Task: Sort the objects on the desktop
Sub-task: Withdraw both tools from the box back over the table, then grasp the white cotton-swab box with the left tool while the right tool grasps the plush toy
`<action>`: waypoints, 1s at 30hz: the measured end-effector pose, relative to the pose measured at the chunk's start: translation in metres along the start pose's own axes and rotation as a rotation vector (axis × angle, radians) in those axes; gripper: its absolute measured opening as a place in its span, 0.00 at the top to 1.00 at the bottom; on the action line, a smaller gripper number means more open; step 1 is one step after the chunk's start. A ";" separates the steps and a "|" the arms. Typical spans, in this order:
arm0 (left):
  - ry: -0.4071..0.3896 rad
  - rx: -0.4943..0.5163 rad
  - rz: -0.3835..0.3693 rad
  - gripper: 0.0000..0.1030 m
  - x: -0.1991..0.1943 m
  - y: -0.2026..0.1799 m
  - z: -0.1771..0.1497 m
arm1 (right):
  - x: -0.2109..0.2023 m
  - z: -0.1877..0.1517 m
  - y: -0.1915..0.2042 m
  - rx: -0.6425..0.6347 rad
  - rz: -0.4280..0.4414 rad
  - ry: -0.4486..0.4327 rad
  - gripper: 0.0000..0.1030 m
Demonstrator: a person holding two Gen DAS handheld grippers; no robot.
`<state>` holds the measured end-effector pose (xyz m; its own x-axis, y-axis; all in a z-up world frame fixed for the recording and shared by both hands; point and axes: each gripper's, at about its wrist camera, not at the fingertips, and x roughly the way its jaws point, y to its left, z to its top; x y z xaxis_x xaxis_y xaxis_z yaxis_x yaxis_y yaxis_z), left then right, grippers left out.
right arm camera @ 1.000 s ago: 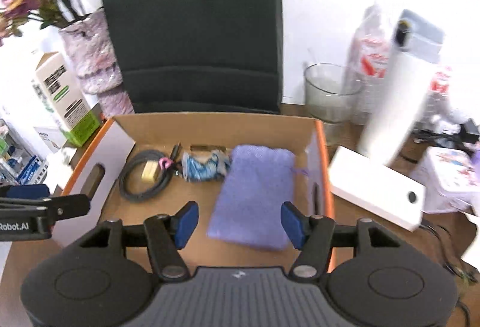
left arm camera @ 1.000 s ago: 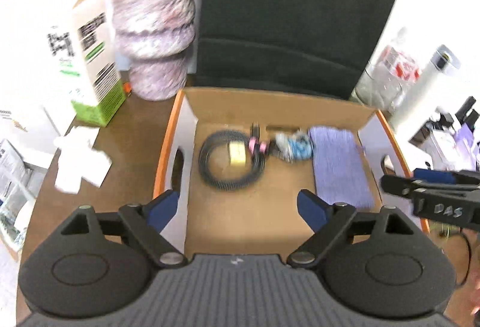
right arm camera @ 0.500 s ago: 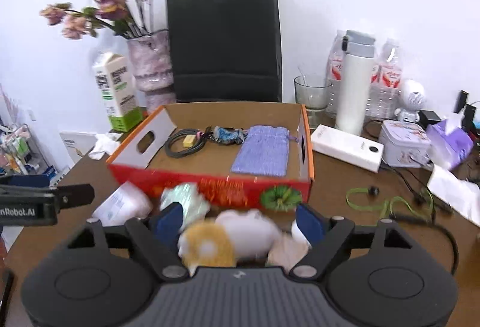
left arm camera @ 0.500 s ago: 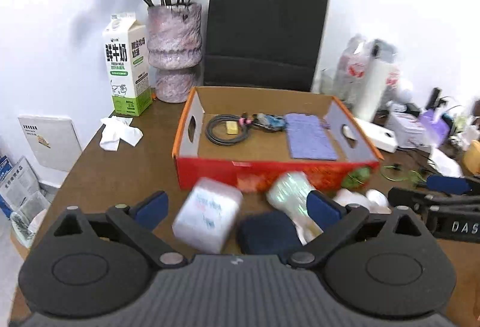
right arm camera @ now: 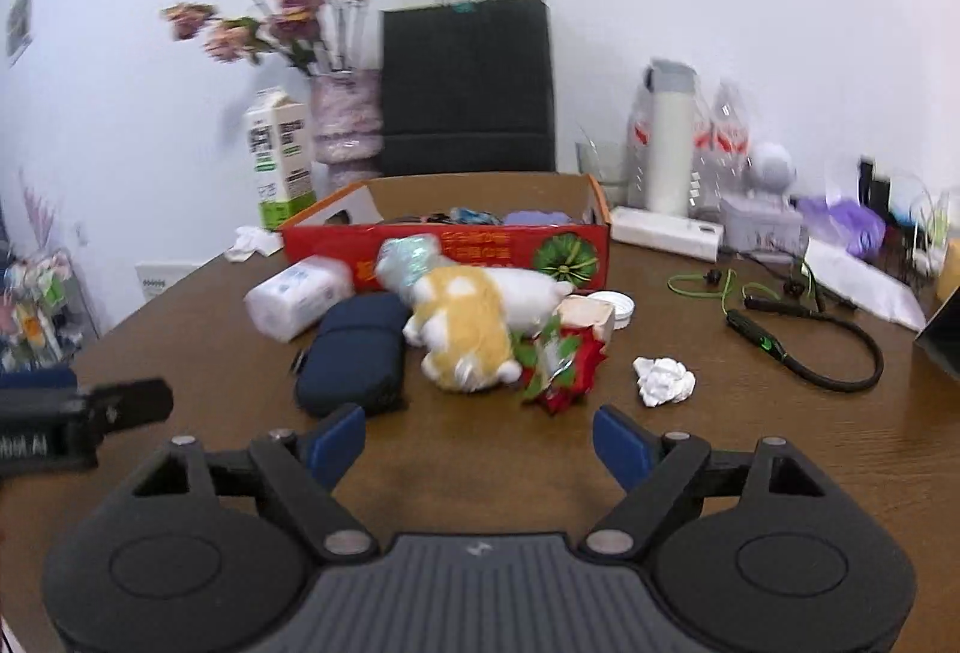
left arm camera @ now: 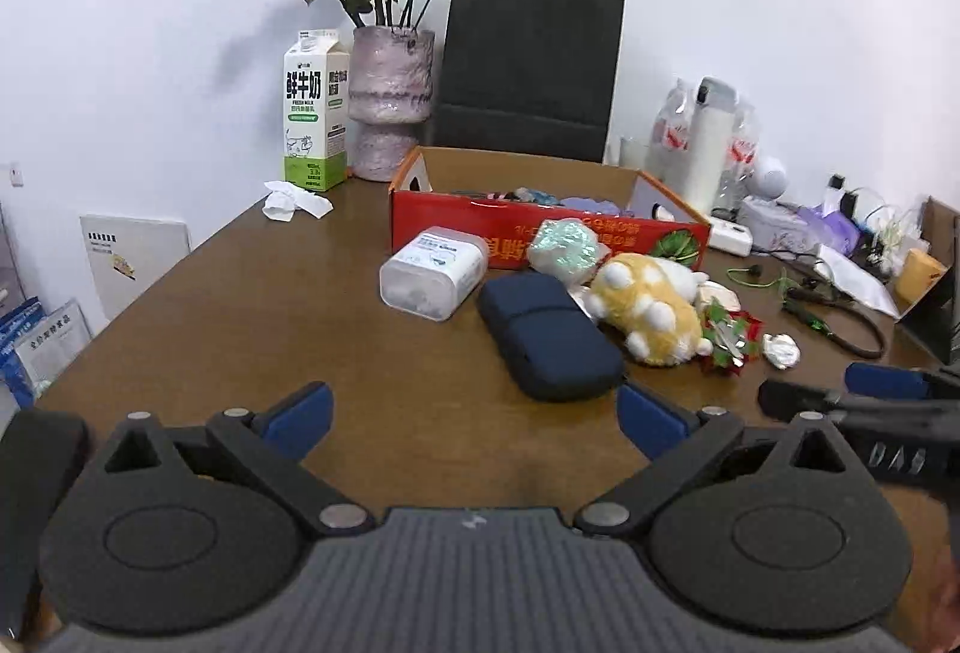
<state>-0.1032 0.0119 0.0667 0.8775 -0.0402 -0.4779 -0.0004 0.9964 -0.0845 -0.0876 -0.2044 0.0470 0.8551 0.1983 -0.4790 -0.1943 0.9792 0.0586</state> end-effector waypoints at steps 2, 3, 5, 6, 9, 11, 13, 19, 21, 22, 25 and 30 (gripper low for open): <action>-0.034 0.000 0.016 0.00 -0.009 0.002 -0.011 | -0.011 -0.014 0.007 -0.032 0.012 -0.020 0.20; -0.052 0.012 0.028 0.00 -0.013 0.001 -0.017 | -0.016 -0.019 0.009 -0.035 0.017 -0.025 0.20; -0.064 0.031 0.038 0.00 -0.018 -0.001 -0.026 | -0.027 -0.031 0.013 -0.064 0.034 -0.048 0.20; -0.077 0.034 0.029 0.00 -0.021 0.000 -0.030 | -0.032 -0.036 0.015 -0.084 0.034 -0.058 0.20; -0.083 0.042 0.008 0.00 -0.025 0.001 -0.041 | -0.041 -0.048 0.022 -0.122 0.008 -0.061 0.20; -0.083 0.039 -0.010 0.00 -0.027 0.002 -0.047 | -0.046 -0.056 0.024 -0.147 0.005 -0.059 0.20; -0.082 0.026 -0.019 0.00 -0.028 0.003 -0.052 | -0.050 -0.063 0.024 -0.149 0.000 -0.063 0.20; -0.070 -0.028 -0.066 0.00 -0.027 0.011 -0.055 | -0.052 -0.074 0.022 -0.157 -0.012 -0.068 0.20; -0.050 -0.022 -0.074 0.00 -0.022 0.012 -0.054 | -0.050 -0.074 0.020 -0.154 -0.008 -0.064 0.20; -0.042 -0.021 -0.074 0.00 -0.020 0.012 -0.054 | -0.048 -0.074 0.019 -0.150 -0.004 -0.061 0.20; -0.027 -0.020 -0.069 0.00 -0.015 0.012 -0.054 | -0.044 -0.072 0.020 -0.146 0.007 -0.060 0.20; -0.020 0.031 -0.046 0.00 -0.004 0.006 -0.048 | -0.032 -0.064 0.021 -0.149 0.008 -0.044 0.20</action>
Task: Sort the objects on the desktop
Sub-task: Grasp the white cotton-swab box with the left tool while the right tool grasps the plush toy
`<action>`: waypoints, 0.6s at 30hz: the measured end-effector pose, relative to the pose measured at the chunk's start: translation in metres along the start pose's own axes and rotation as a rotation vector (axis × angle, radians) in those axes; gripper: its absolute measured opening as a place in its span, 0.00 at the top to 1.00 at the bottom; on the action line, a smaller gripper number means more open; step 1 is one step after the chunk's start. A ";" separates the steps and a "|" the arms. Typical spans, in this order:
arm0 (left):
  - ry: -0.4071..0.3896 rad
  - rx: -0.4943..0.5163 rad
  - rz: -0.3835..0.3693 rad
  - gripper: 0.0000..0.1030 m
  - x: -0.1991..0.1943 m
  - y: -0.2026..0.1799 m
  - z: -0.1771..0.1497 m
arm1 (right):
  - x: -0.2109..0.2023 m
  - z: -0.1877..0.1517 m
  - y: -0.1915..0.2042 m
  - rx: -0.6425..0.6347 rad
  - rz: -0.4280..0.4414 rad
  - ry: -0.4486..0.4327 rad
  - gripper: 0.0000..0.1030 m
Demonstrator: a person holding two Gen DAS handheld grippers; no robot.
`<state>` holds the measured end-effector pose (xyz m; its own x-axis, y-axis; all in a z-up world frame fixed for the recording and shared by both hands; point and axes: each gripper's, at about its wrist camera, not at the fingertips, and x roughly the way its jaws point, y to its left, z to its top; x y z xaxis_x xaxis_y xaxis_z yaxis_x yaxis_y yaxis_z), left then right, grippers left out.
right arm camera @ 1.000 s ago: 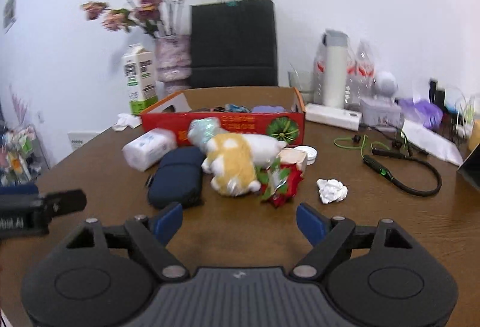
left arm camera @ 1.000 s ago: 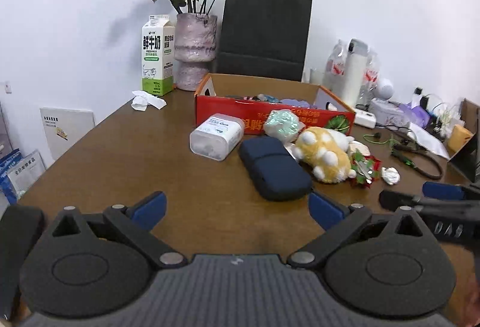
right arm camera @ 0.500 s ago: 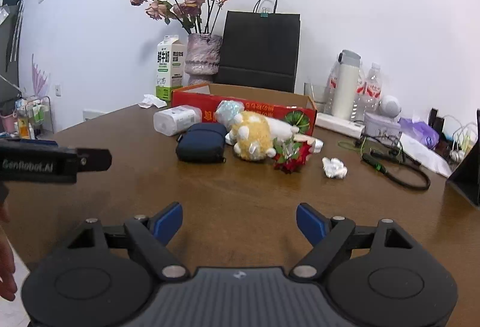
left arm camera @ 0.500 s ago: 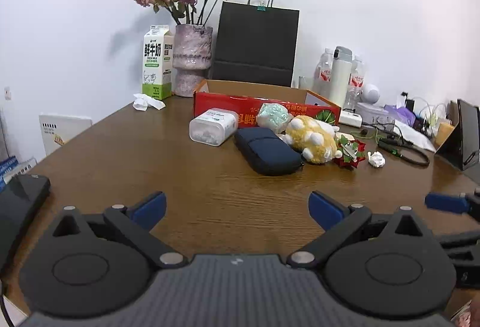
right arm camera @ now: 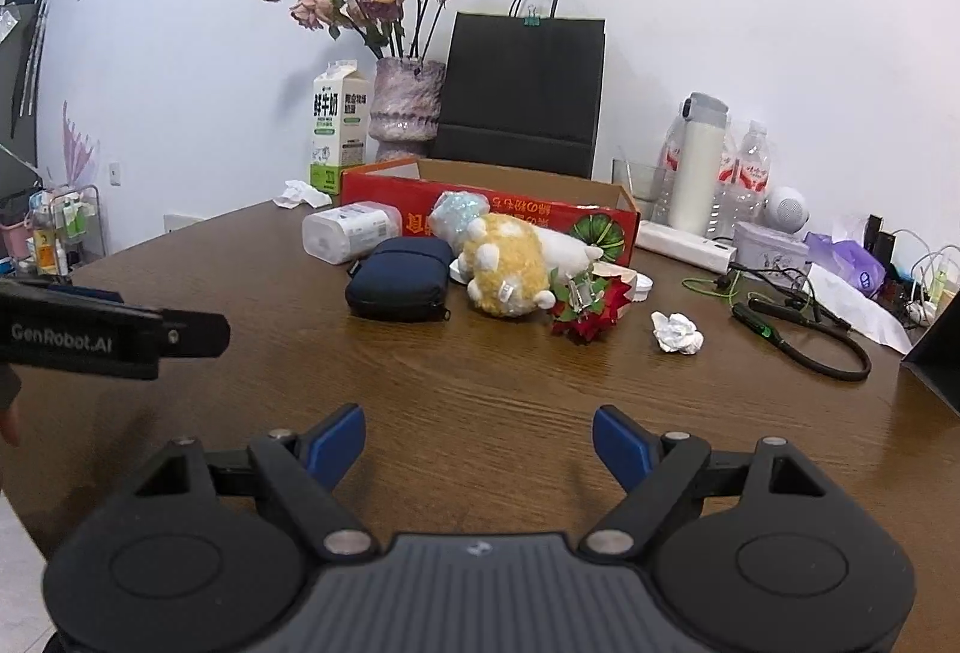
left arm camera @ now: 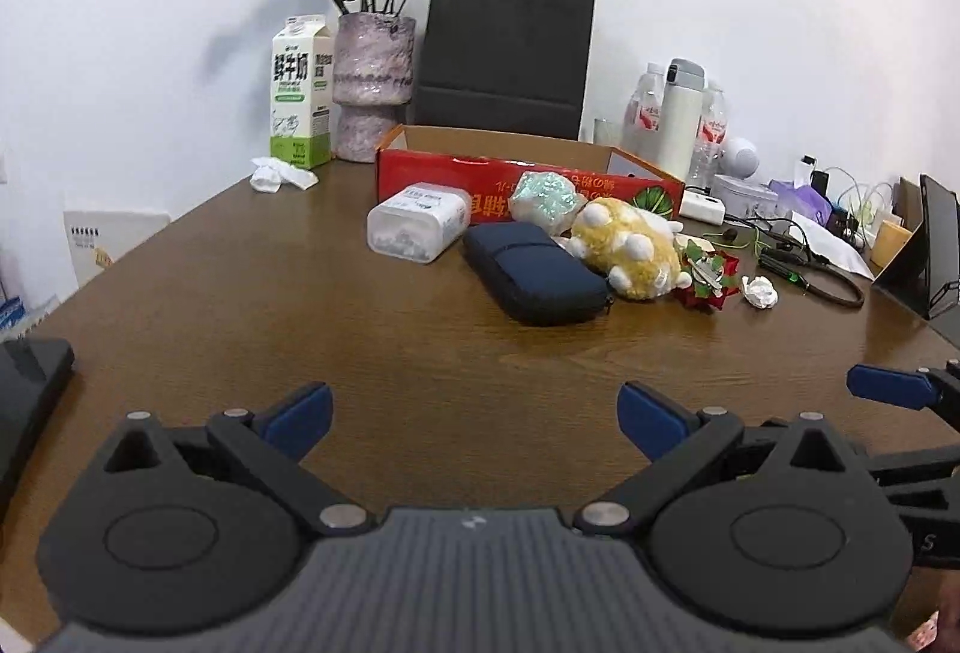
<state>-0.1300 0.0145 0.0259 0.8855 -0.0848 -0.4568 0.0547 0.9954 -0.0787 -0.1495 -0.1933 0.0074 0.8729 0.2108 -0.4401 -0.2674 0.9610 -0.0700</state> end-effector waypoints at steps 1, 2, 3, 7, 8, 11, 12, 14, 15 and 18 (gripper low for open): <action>0.003 0.003 -0.005 0.00 0.003 0.000 0.003 | 0.003 0.003 -0.001 0.002 0.001 0.005 0.20; 0.008 0.007 -0.010 0.00 0.007 0.001 0.006 | 0.007 0.006 -0.003 0.007 0.006 0.011 0.20; 0.010 0.013 -0.013 0.00 0.012 0.002 0.010 | 0.010 0.010 -0.005 0.016 0.012 0.017 0.20; -0.003 0.033 -0.019 0.00 0.035 0.010 0.037 | 0.028 0.036 -0.020 0.071 0.040 0.028 0.20; -0.013 0.042 -0.016 0.00 0.043 0.013 0.046 | 0.035 0.045 -0.025 0.094 0.057 0.032 0.20; -0.019 0.091 0.005 0.00 0.072 0.018 0.071 | 0.058 0.066 -0.039 0.146 0.101 0.023 0.22; -0.018 0.103 0.010 0.00 0.084 0.020 0.079 | 0.068 0.073 -0.043 0.153 0.111 0.025 0.22; -0.004 0.085 0.013 0.00 0.109 0.024 0.096 | 0.092 0.086 -0.048 0.147 0.114 0.035 0.22; 0.002 0.066 -0.001 0.00 0.121 0.028 0.103 | 0.106 0.092 -0.050 0.143 0.112 0.053 0.22; 0.045 0.039 0.005 0.00 0.158 0.034 0.118 | 0.143 0.105 -0.056 0.167 0.142 0.095 0.31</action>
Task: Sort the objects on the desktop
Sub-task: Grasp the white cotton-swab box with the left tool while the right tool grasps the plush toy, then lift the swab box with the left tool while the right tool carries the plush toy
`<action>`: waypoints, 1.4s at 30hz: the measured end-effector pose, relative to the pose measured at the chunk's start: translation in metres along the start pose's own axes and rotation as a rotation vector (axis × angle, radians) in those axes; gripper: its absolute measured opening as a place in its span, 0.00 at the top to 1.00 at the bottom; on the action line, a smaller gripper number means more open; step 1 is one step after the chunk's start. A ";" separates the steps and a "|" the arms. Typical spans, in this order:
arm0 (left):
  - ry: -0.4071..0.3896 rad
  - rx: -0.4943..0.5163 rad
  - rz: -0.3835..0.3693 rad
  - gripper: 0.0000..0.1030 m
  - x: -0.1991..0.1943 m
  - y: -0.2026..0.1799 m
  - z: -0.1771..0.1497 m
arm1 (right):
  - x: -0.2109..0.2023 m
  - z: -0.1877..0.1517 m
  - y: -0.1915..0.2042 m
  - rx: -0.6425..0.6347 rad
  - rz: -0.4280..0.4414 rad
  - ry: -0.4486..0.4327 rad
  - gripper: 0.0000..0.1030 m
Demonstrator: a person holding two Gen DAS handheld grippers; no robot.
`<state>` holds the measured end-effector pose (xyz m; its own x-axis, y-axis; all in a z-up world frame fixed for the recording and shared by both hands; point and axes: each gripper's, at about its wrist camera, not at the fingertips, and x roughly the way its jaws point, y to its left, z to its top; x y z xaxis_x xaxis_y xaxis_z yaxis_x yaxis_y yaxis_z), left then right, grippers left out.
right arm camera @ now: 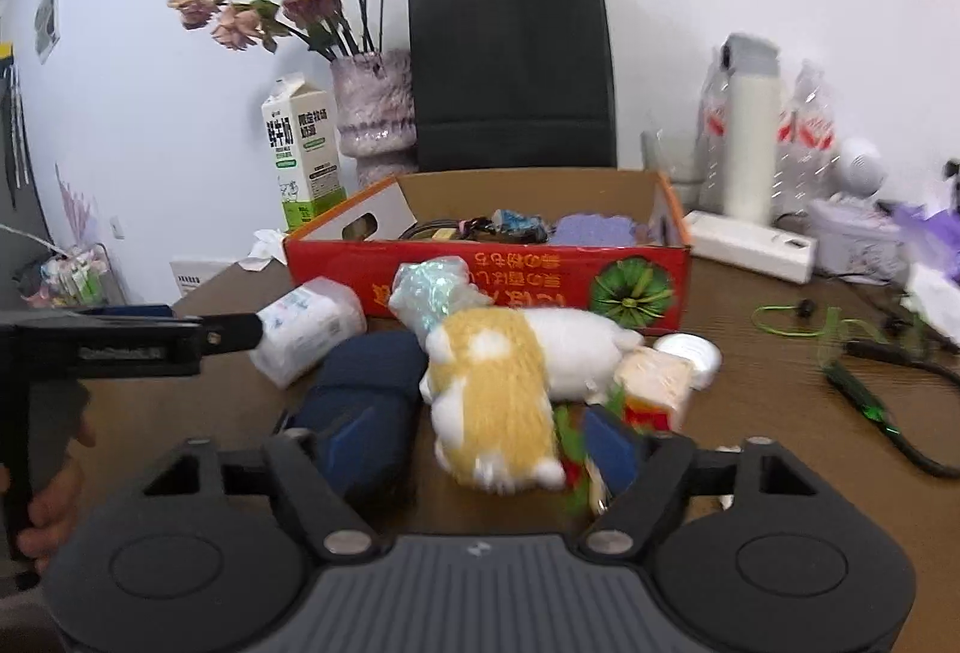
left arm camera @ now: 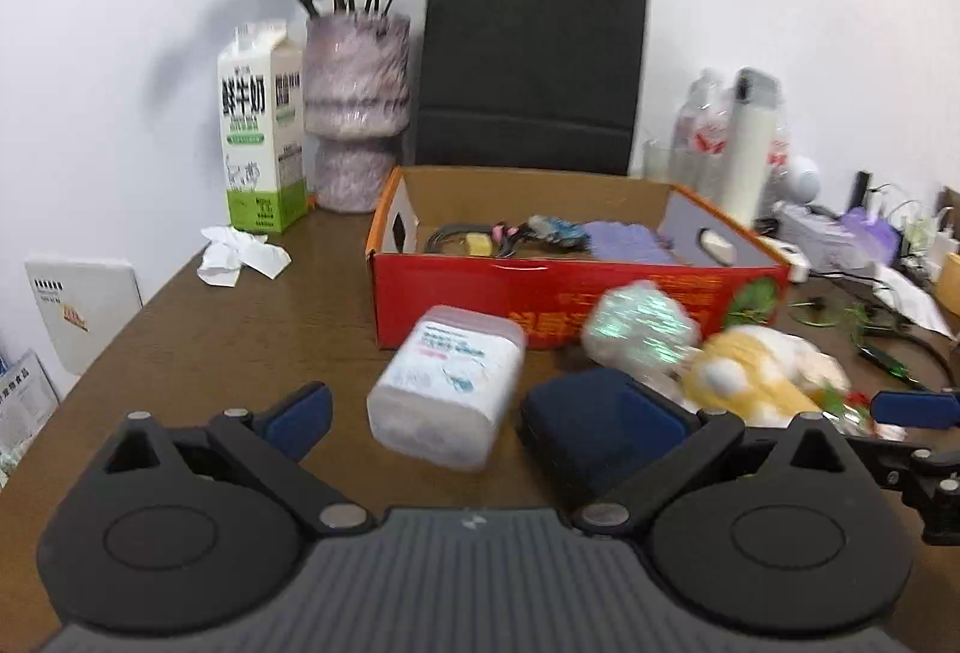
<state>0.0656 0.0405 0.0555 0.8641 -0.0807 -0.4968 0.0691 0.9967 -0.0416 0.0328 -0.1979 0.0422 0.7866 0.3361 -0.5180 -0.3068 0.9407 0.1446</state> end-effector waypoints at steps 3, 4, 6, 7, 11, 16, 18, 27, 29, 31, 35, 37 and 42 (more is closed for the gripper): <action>0.026 0.020 0.007 0.01 0.028 0.001 0.006 | 0.029 0.013 -0.004 0.008 0.023 0.033 0.36; 0.034 0.033 0.000 0.02 0.035 0.001 0.007 | 0.036 0.015 -0.004 0.000 0.022 0.043 0.37; 0.044 0.045 -0.006 0.07 0.048 0.001 0.008 | 0.048 0.017 -0.002 -0.020 0.011 0.066 0.38; 0.056 0.038 -0.007 0.14 0.055 0.003 0.009 | 0.053 0.017 -0.002 -0.028 0.000 0.077 0.38; 0.098 -0.021 -0.039 0.29 0.077 0.017 0.008 | 0.065 0.005 -0.003 -0.047 -0.021 0.129 0.45; 0.089 0.022 -0.043 0.35 0.073 0.014 0.005 | 0.055 -0.003 -0.008 -0.038 -0.032 0.114 0.55; 0.081 0.011 -0.028 0.36 0.066 0.012 0.005 | 0.042 0.003 -0.005 -0.050 -0.032 0.062 0.56; -0.071 -0.043 -0.004 0.36 -0.057 0.007 0.007 | -0.076 0.014 0.028 -0.211 0.023 -0.138 0.56; -0.071 -0.052 -0.002 0.36 -0.082 0.004 -0.006 | -0.094 -0.005 0.038 -0.234 -0.022 -0.110 0.56; -0.045 -0.077 0.000 0.36 -0.101 0.000 -0.023 | -0.104 -0.029 0.041 -0.213 -0.061 -0.061 0.56; -0.033 -0.039 0.023 0.36 -0.140 -0.019 -0.064 | -0.117 -0.072 0.039 -0.112 -0.086 0.020 0.56; -0.028 -0.015 0.029 0.36 -0.154 -0.027 -0.081 | -0.122 -0.092 0.040 -0.095 -0.117 0.038 0.56; 0.002 0.005 0.023 0.36 -0.169 -0.040 -0.112 | -0.127 -0.121 0.047 -0.104 -0.159 0.045 0.51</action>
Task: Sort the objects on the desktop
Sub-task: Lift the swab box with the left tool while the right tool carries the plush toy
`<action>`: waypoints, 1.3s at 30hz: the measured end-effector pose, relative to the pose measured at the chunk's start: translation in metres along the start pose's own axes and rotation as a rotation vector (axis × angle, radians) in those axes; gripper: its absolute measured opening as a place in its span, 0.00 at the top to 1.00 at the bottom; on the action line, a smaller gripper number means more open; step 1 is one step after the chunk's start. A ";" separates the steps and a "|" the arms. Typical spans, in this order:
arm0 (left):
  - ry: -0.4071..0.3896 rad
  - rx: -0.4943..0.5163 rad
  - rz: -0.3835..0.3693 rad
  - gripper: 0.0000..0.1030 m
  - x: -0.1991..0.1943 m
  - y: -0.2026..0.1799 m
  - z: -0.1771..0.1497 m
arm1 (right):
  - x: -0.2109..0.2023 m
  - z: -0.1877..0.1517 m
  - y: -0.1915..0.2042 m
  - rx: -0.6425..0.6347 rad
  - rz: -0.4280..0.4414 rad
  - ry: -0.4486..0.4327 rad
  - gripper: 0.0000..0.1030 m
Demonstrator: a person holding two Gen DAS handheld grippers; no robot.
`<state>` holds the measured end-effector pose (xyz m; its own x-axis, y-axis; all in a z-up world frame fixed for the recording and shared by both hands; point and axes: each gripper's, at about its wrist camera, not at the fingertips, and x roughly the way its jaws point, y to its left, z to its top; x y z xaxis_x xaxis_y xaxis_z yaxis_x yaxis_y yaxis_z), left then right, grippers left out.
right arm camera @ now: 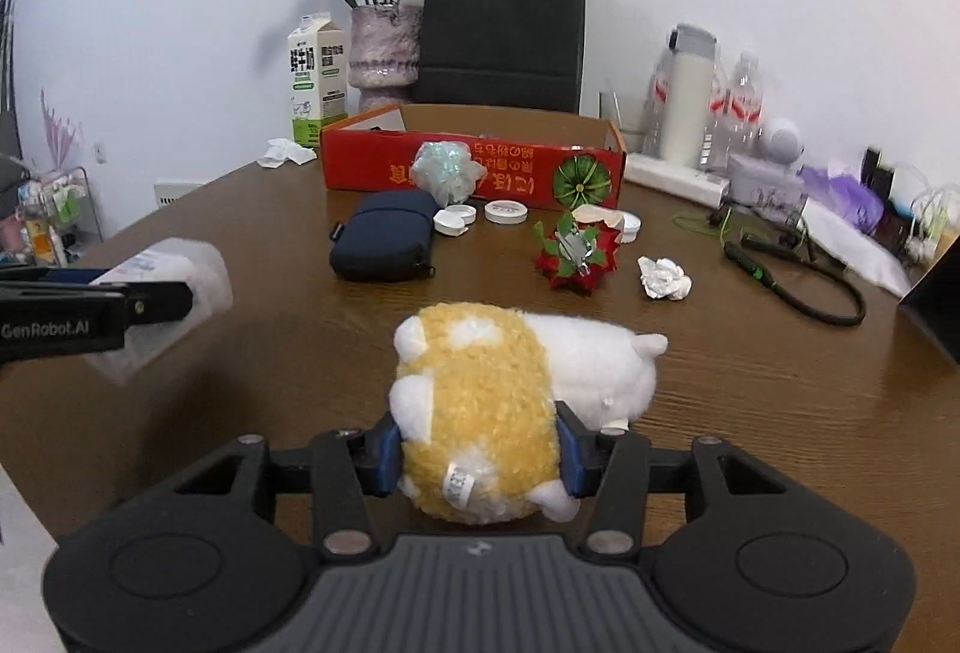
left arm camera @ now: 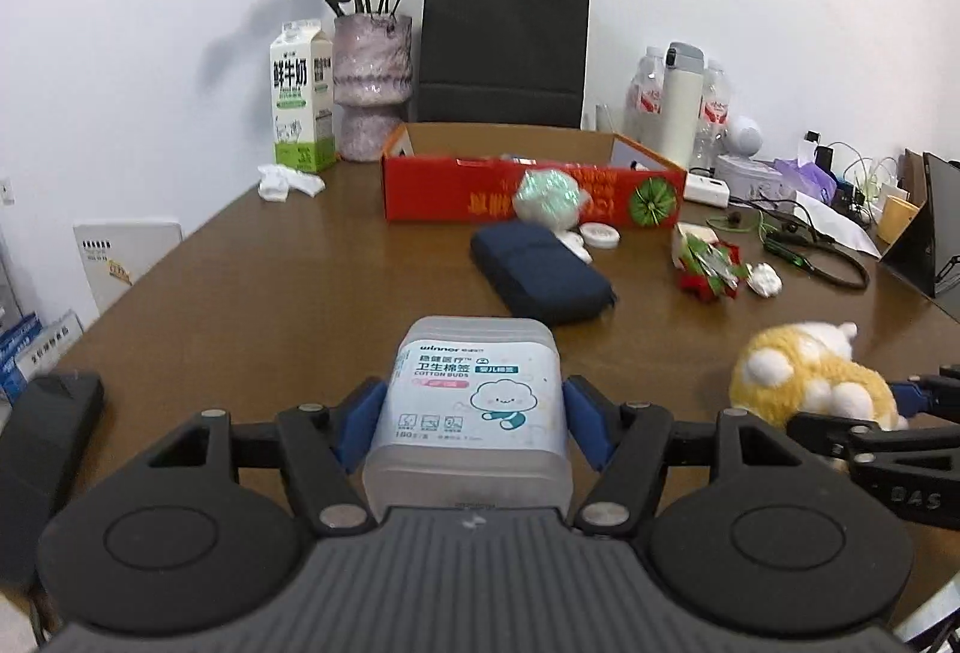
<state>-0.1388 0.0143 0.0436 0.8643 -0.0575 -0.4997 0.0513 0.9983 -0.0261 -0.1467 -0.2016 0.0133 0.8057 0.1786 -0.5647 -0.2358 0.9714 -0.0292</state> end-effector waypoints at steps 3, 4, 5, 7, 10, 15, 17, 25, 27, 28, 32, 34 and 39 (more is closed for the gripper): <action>-0.003 0.014 0.014 0.36 -0.002 -0.003 -0.009 | -0.004 -0.010 0.011 -0.052 -0.045 0.013 0.42; -0.004 0.020 0.012 0.36 -0.004 -0.004 -0.011 | -0.006 -0.013 0.016 -0.086 -0.066 0.008 0.41; -0.007 0.023 0.015 0.36 -0.005 -0.005 -0.013 | -0.009 -0.015 0.023 -0.144 -0.099 -0.001 0.40; -0.009 0.035 0.018 0.35 -0.005 -0.006 -0.015 | -0.009 -0.022 0.038 -0.271 -0.175 -0.011 0.35; -0.001 0.031 0.011 0.35 -0.003 -0.006 -0.016 | -0.004 -0.024 0.055 -0.396 -0.237 -0.010 0.35; 0.002 0.017 0.001 0.35 0.001 -0.002 -0.017 | 0.007 -0.010 0.045 -0.298 -0.193 0.033 0.55; 0.003 0.012 0.003 0.36 0.002 0.000 -0.016 | 0.003 0.002 0.035 -0.213 -0.124 0.023 0.57; -0.016 0.018 0.002 0.36 0.007 -0.002 -0.004 | 0.001 0.018 -0.088 0.676 0.649 -0.034 0.55; -0.009 0.023 -0.005 0.36 0.010 -0.005 -0.002 | 0.017 0.001 -0.108 0.794 0.615 0.012 0.53; -0.008 0.026 -0.007 0.36 0.012 -0.006 -0.001 | 0.020 -0.006 -0.115 0.826 0.577 0.019 0.50; -0.006 0.053 -0.017 0.36 0.017 -0.014 0.002 | 0.017 -0.022 -0.138 0.873 0.440 0.008 0.34; -0.004 0.063 -0.020 0.36 0.020 -0.018 0.003 | 0.009 -0.019 -0.141 0.800 0.303 0.000 0.32; 0.003 0.066 -0.011 0.36 0.025 -0.026 0.003 | 0.001 -0.002 -0.119 0.546 0.071 0.029 0.27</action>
<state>-0.1169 -0.0132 0.0343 0.8623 -0.0679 -0.5018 0.0936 0.9953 0.0261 -0.1194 -0.3172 0.0145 0.7811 0.2493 -0.5725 0.0339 0.8985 0.4376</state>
